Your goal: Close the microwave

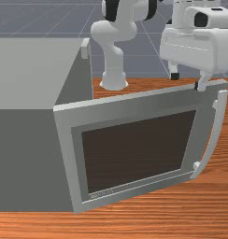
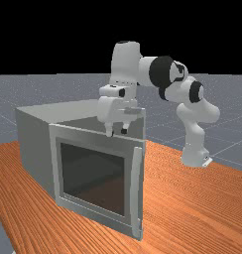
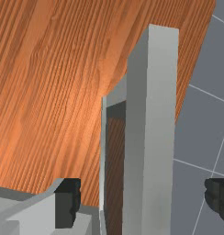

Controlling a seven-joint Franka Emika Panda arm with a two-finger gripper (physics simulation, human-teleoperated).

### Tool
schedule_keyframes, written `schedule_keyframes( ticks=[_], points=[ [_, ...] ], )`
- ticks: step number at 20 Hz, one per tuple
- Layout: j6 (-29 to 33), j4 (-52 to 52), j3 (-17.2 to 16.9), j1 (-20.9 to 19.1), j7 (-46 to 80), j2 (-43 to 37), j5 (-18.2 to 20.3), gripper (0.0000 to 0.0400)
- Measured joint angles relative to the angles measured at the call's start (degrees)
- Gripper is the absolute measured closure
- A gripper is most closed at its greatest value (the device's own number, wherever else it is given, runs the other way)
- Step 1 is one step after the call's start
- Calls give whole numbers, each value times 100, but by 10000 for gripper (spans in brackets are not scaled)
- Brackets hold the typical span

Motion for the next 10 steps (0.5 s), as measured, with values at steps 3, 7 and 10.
schedule_keyframes(
  ticks=[3,7,10],
  points=[
    [345,-545,11,-15,0,-92,18,0],
    [749,-1001,24,-31,-4,-198,41,0],
    [1941,-2998,342,-350,-343,-1298,778,0]
  ],
)
